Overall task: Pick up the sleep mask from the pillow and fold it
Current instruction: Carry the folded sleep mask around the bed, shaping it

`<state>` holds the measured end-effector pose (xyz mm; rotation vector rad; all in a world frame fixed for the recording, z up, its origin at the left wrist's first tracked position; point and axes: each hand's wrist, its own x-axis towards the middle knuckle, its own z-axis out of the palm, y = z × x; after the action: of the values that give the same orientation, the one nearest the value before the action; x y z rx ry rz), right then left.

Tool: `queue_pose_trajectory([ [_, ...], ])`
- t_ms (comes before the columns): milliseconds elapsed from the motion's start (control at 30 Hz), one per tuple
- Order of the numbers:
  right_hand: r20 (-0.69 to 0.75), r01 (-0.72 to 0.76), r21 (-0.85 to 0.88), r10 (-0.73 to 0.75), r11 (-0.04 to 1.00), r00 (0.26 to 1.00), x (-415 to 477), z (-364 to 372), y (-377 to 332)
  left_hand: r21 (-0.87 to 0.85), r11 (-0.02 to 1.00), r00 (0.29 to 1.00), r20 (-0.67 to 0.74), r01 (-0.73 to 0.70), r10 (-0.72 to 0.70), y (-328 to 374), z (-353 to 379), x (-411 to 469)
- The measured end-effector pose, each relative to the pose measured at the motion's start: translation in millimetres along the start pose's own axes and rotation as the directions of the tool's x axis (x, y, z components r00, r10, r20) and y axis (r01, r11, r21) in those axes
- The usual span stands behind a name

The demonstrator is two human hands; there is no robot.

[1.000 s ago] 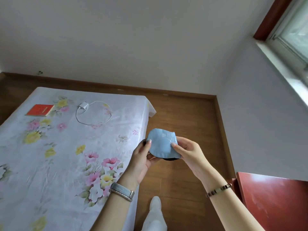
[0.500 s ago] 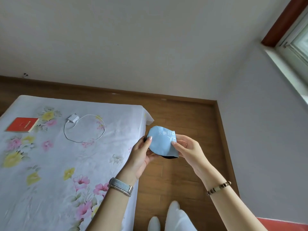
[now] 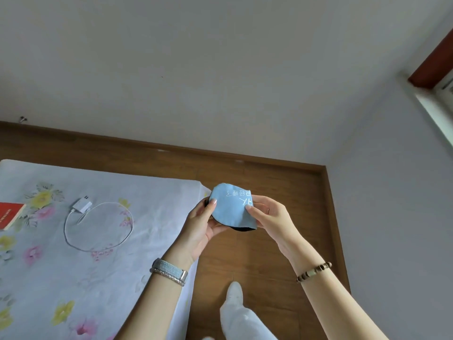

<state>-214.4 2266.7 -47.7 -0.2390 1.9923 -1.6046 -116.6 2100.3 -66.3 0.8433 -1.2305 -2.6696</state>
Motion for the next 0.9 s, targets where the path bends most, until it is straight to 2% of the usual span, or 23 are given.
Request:
queue_pose_trajectory([
  [300,0.056,-0.003,-0.033,0.005,0.999,0.998,133,-21,-49,-0.032,0.999,0.999,-0.033,-0.023,0.022,54,25,114],
  [500,0.121,0.021,-0.095,-0.010,0.995,0.993,230,-17,-78,0.054,0.998,0.997,-0.074,-0.010,0.014,96,31,193],
  [767,0.182,0.009,-0.149,0.018,0.989,0.983,375,4,-136,-0.083,0.992,0.989,-0.120,-0.098,0.088,172,32,310],
  [900,0.228,-0.003,-0.149,0.037,0.989,0.973,439,22,-163,-0.087,0.986,0.978,-0.163,-0.142,0.126,211,25,358],
])
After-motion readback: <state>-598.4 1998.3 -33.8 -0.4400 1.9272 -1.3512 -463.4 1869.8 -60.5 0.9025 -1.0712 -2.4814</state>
